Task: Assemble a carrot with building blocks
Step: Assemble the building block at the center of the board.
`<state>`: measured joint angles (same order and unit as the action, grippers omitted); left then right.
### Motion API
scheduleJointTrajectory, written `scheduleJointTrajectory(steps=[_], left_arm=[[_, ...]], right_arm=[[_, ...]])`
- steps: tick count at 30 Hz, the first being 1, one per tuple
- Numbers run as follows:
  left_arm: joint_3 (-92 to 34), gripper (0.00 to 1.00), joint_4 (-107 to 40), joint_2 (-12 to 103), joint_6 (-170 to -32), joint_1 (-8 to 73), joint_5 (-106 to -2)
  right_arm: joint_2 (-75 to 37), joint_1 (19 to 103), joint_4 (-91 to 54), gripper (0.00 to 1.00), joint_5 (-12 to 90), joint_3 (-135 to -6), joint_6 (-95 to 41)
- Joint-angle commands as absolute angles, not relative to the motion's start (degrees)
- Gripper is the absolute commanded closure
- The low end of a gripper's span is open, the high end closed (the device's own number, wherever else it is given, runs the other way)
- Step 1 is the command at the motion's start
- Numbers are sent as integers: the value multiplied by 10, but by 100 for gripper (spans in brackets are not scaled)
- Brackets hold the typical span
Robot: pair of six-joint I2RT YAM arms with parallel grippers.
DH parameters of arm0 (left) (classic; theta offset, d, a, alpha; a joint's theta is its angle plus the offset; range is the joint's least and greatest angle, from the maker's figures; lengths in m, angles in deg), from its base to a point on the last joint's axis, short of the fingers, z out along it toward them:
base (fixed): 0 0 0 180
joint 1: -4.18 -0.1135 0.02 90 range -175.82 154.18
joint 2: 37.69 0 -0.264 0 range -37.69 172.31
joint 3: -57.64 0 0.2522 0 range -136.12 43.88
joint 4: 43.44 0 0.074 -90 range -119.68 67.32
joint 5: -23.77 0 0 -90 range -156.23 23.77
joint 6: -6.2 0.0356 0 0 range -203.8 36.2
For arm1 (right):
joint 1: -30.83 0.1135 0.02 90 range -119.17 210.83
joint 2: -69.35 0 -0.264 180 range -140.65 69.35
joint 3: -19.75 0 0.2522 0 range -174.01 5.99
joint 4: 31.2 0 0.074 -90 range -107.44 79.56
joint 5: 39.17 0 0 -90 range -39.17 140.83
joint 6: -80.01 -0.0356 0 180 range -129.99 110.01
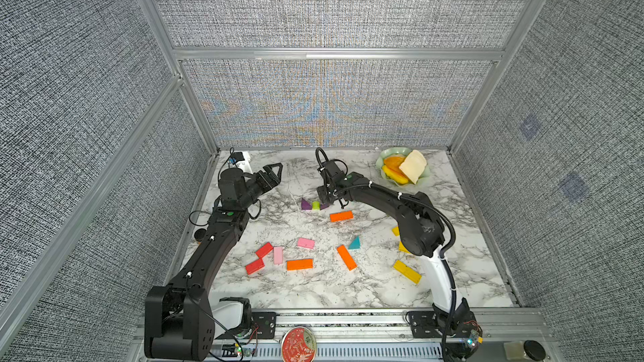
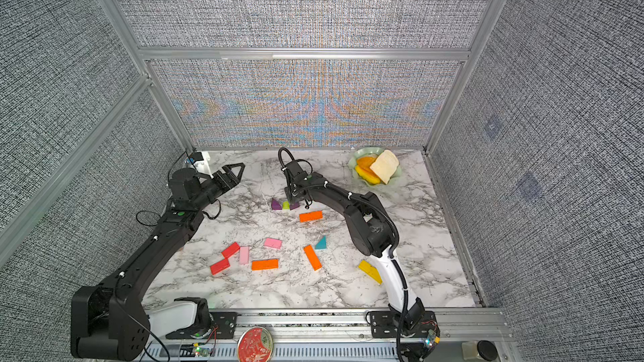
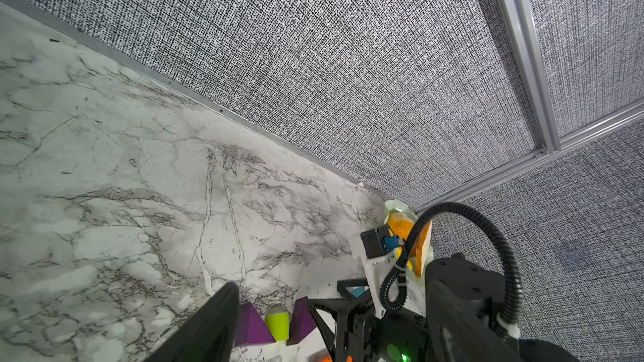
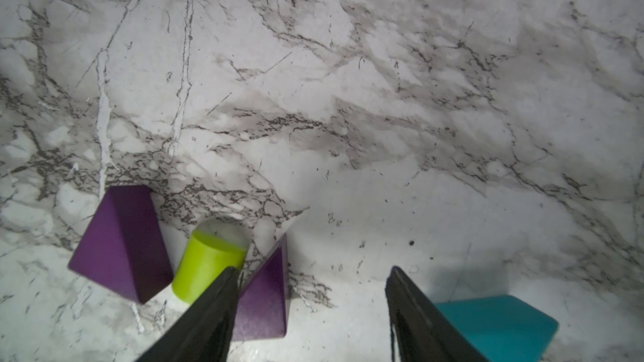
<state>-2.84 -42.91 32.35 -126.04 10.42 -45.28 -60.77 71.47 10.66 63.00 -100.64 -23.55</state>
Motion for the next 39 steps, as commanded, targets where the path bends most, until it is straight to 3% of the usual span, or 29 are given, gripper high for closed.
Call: scheduleJointTrajectory(steps=[1, 39], left_arm=[[-26, 15, -439, 324, -1260, 104, -452], [-27, 15, -438, 324, -1259, 104, -453]], right_arm=[[-624, 711, 116, 29, 638, -1022, -230], [-630, 703, 142, 29, 659, -1031, -216]])
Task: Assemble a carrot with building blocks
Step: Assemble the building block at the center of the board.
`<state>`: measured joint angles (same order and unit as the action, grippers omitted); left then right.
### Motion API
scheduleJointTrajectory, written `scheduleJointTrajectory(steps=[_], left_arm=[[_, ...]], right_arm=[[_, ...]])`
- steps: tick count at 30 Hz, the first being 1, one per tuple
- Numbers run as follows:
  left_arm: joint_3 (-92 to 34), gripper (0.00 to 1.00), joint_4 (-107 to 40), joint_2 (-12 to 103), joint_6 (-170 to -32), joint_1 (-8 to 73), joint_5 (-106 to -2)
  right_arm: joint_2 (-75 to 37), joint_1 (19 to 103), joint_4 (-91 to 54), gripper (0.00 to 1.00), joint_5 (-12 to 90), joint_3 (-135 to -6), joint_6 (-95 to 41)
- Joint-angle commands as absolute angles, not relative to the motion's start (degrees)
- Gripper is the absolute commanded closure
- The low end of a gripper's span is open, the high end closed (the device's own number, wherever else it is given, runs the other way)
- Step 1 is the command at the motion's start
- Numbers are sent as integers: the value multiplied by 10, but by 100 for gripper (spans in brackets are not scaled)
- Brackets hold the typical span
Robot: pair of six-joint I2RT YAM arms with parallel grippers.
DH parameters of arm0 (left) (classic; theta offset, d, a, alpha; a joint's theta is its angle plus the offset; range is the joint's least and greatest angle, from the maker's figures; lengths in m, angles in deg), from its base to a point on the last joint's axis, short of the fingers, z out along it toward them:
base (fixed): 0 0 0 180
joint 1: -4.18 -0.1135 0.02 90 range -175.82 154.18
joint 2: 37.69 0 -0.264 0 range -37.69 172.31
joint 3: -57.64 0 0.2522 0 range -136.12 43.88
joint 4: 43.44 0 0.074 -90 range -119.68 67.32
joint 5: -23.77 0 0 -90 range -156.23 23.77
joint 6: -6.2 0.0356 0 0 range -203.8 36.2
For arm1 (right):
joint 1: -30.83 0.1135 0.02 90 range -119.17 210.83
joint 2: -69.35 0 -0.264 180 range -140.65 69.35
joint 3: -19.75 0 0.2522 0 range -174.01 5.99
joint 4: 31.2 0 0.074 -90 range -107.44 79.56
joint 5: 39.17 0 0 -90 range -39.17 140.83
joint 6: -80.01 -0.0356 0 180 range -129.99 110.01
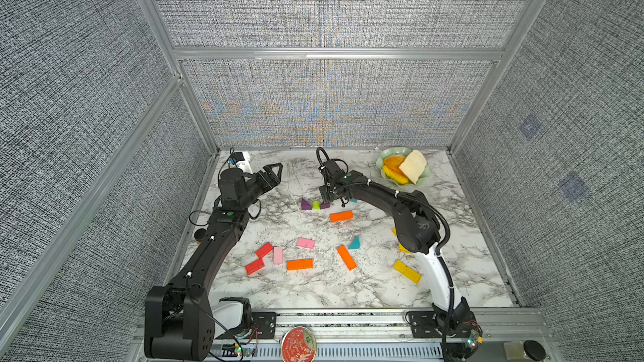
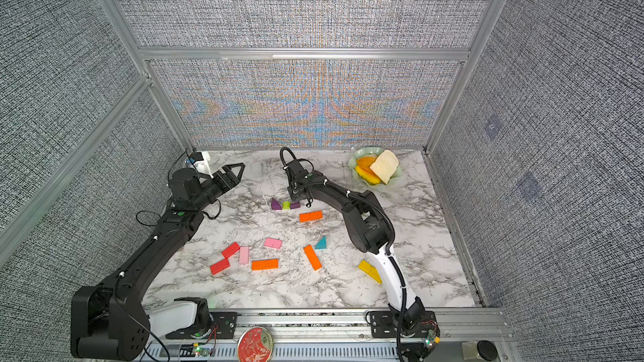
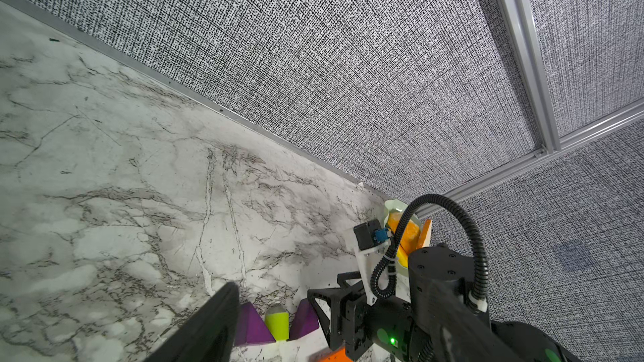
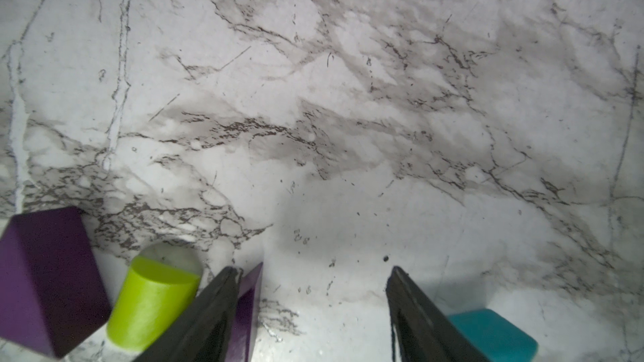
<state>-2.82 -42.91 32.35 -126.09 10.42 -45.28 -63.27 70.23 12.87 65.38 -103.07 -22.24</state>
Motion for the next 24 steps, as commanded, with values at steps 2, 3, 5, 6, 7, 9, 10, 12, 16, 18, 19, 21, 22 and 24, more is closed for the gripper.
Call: scheduleJointTrajectory(steps=[2, 3, 5, 6, 7, 9, 10, 12, 16, 18, 19, 21, 22, 24], left_arm=[[-26, 15, -438, 324, -1258, 104, -453], [-26, 15, -438, 324, -1259, 104, -453], [-26, 15, -438, 324, -1259, 104, -453], [-26, 15, -438, 325, -1258, 104, -452], [-26, 15, -438, 325, -1259, 105, -453], [-26, 15, -438, 325, -1258, 104, -453], [-26, 15, -438, 325, -1258, 105, -452], [-27, 15, -438, 325, -1259, 104, -454], [-26, 15, -438, 325, -1259, 105, -453], [-26, 15, -438, 324, -1258, 104, -453], [-26, 15, -438, 324, -1258, 104, -453], [-26, 15, -441, 323, -1261, 105, -450], [-24, 15, -445, 323, -1262, 108, -446], [-23, 15, -453, 329, -1264, 120, -434]], right_arm=[[-628, 702, 143, 29, 659, -1032, -216], [-627, 702, 143, 29, 659, -1031, -216], [-626, 702, 143, 30, 659, -1030, -215], [-626, 702, 145, 30, 660, -1032, -215], [-626, 702, 146, 30, 662, -1033, -214], [-624, 702, 146, 30, 663, -1031, -214], [-622, 702, 145, 30, 663, -1029, -215], [-617, 701, 145, 30, 661, -1029, -215], [-589, 704, 146, 28, 667, -1020, -222], [-560, 705, 141, 23, 681, -996, -235], [-542, 705, 134, 20, 682, -975, -245], [-499, 704, 117, 11, 681, -921, -264], [-485, 704, 115, 8, 678, -902, -273], [-459, 703, 120, 1, 661, -867, -292]])
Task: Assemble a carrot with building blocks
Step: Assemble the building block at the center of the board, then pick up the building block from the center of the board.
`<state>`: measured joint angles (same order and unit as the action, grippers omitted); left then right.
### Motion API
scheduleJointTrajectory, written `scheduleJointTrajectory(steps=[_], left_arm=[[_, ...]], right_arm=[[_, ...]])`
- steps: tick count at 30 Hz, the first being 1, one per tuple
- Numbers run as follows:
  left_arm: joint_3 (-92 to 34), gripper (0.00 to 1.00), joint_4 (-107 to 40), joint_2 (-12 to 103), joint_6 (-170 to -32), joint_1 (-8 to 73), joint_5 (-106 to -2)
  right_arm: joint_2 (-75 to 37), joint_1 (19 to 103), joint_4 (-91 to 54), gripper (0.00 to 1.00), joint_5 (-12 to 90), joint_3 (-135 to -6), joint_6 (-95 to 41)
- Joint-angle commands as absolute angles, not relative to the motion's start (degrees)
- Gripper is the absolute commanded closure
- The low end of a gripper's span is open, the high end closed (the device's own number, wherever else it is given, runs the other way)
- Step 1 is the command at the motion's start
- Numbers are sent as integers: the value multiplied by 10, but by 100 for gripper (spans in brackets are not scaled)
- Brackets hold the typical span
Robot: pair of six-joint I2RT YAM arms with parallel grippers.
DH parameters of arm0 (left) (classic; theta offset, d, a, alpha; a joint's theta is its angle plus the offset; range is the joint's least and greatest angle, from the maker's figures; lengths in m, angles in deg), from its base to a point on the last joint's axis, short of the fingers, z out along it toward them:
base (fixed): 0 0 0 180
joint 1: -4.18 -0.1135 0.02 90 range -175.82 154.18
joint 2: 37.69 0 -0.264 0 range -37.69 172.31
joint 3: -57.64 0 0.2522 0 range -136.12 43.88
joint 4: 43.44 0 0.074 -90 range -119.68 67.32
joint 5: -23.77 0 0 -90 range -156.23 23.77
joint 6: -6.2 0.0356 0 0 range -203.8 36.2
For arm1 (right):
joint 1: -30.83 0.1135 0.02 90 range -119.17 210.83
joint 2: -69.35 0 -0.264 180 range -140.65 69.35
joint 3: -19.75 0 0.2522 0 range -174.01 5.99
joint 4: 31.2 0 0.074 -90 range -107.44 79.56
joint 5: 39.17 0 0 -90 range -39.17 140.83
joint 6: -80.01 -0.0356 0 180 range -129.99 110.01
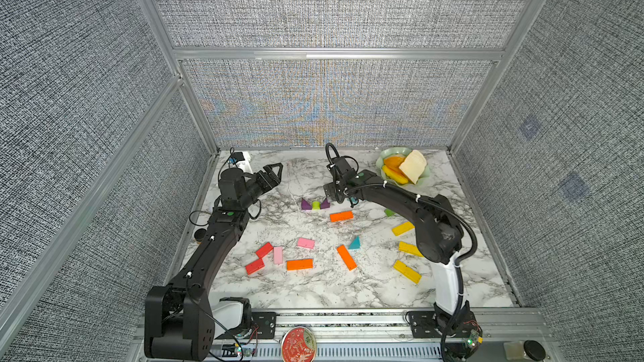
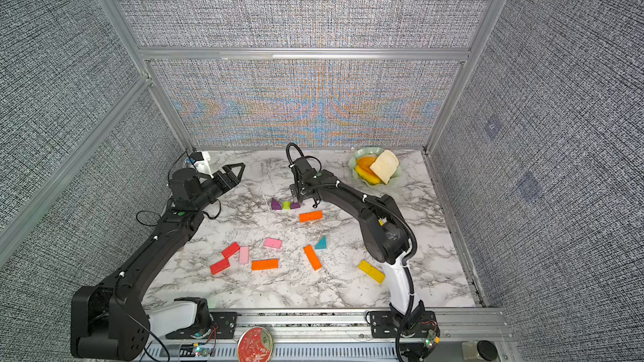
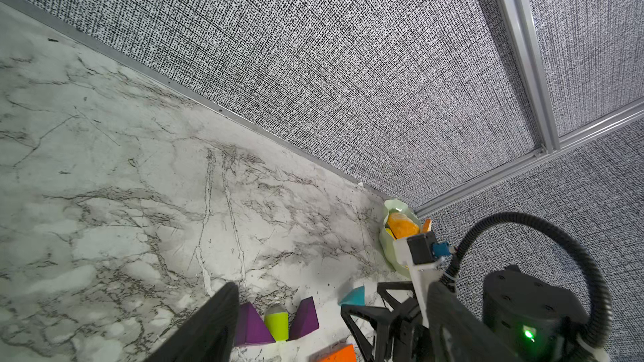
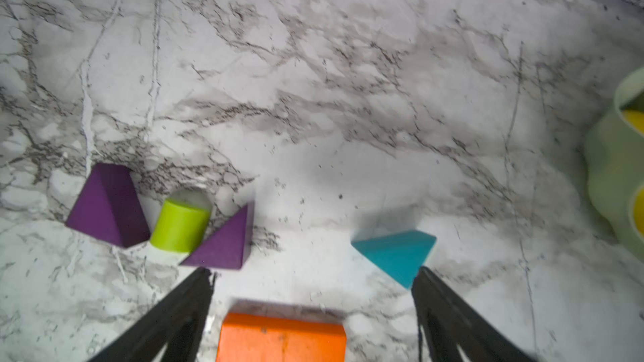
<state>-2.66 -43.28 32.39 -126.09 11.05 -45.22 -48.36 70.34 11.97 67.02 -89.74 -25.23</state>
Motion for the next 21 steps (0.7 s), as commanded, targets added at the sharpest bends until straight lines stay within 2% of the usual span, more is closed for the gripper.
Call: scheduleJointTrajectory(steps=[1, 7, 21], left_arm=[[-24, 15, -455, 332, -1264, 128, -428], [-28, 15, -450, 337, -1258, 171, -424], [-25, 15, -457, 331, -1270, 178, -418]], right_arm=[[-451, 704, 123, 1, 649, -854, -299], [-437, 709, 130, 1, 597, -802, -332], [-483, 725, 149, 1, 610, -796, -365]])
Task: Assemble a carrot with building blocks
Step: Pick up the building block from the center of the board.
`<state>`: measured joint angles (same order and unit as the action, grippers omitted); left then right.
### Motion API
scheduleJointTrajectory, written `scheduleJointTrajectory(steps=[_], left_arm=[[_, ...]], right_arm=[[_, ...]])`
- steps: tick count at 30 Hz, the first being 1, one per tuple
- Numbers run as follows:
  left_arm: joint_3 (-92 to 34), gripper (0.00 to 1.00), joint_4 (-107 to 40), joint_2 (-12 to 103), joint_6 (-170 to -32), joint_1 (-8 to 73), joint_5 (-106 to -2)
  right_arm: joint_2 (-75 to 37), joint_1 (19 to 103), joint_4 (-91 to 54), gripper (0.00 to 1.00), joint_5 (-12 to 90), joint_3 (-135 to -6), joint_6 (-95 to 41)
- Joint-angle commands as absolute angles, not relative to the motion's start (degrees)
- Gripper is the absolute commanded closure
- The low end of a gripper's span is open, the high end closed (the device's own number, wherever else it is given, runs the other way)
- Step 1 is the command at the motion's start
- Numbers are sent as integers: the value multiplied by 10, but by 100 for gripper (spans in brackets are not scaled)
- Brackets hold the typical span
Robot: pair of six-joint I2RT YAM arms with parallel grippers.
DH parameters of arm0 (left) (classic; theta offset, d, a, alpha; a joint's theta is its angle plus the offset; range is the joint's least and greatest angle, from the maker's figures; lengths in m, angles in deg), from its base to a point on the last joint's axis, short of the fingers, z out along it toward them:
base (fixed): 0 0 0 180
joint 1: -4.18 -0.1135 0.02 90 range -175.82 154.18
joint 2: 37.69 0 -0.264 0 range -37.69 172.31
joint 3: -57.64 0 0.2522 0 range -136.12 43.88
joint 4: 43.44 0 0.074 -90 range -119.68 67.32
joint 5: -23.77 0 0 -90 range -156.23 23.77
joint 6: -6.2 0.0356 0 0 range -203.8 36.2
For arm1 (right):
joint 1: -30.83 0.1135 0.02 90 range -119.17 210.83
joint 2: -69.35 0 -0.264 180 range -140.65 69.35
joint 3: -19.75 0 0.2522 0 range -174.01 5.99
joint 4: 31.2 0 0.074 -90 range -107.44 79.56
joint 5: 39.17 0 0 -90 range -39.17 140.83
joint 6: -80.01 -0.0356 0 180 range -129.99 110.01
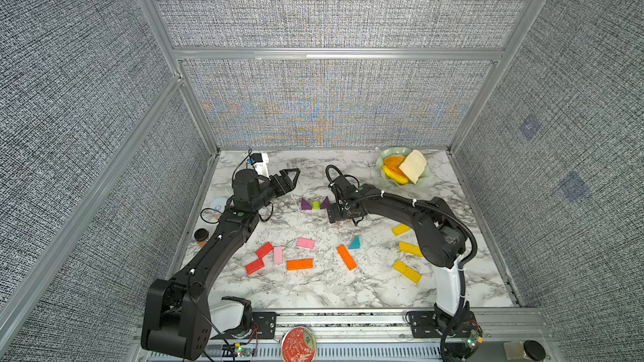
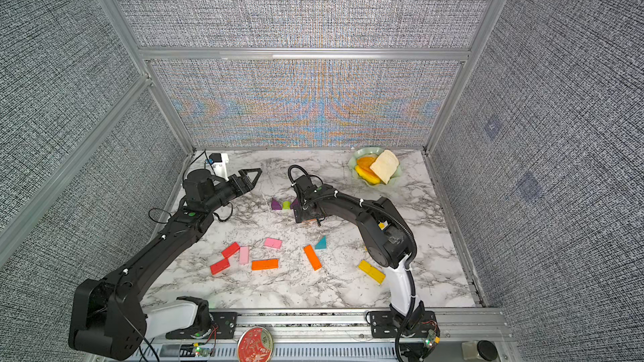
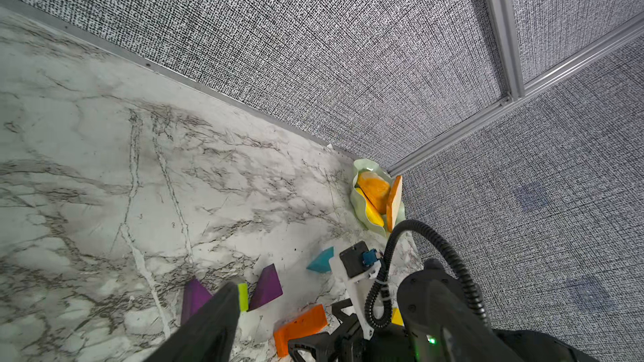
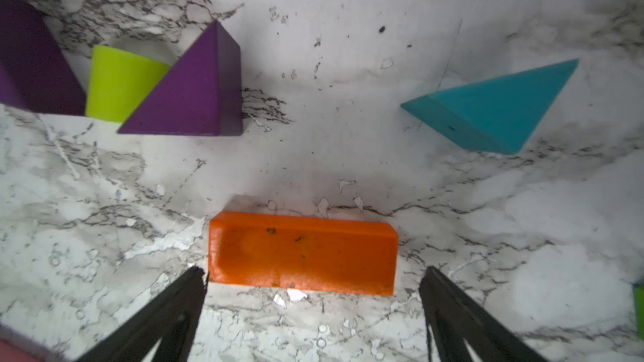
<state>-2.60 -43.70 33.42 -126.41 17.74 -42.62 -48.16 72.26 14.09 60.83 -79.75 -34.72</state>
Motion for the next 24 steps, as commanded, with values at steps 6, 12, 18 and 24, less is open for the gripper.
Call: scheduleJointTrajectory(steps=[6, 12, 18, 24], left_arm=[[-24, 15, -459, 328, -1274, 179, -417], [-22, 15, -464, 328, -1280, 180, -411], [-20, 15, -466, 333, -1283, 180, -411], [-22, 15, -463, 338, -1283, 180, -412]], right_arm=[[-495, 724, 139, 1, 616, -791, -380], [-508, 724, 131, 1, 614, -798, -397], [-510, 727, 135, 1, 629, -801, -406], [-494, 747, 152, 5, 649, -810, -406]])
